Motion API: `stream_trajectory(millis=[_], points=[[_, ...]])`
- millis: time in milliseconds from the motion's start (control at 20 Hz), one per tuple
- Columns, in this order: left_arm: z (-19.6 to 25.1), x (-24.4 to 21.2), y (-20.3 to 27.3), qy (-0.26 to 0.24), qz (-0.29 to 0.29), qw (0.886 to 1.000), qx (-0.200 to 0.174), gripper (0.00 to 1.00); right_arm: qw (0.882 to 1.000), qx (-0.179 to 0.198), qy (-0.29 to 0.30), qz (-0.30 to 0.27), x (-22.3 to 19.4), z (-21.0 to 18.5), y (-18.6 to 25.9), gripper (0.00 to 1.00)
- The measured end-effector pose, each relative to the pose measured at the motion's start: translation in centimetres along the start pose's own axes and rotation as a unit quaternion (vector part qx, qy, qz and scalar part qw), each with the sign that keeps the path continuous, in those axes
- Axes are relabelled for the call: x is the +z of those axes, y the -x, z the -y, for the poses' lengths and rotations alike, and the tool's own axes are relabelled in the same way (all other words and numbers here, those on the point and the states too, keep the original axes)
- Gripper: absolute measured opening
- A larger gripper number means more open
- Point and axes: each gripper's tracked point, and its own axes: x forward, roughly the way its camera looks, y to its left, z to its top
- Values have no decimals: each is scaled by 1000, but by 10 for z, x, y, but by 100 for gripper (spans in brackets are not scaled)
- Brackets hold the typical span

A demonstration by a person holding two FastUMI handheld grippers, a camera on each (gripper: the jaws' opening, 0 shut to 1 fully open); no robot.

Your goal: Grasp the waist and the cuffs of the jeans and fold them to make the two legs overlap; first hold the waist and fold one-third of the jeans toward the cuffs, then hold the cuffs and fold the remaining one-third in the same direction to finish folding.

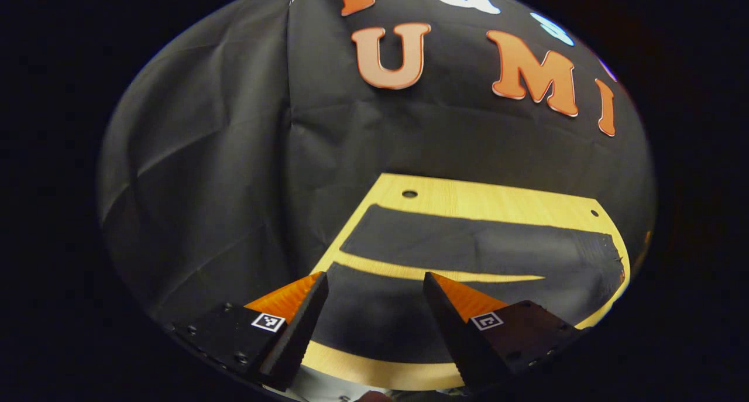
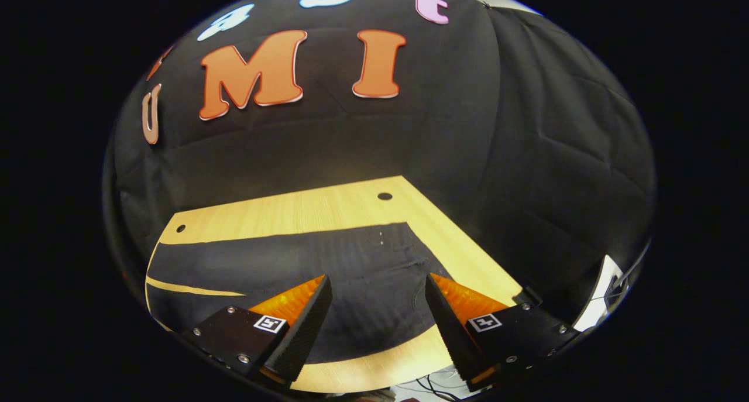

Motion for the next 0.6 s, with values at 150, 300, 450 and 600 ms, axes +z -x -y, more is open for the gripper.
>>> stream_trajectory(millis=[150, 300, 450, 600], points=[[-11, -35, -11, 29, -81, 996, -11, 99, 995, 6, -54, -79, -40, 4, -21, 98], [-18, -63, -26, 71, -142, 987, -1, 99, 983, 13, -132, -131, -64, 20, -43, 98], [-18, -98, -31, 153, -212, 965, 12, 98, 971, -10, -160, -179, -84, 51, -73, 98], [-18, -118, -27, 242, -277, 929, 27, 98, 957, -14, -189, -221, -97, 68, -97, 98]])
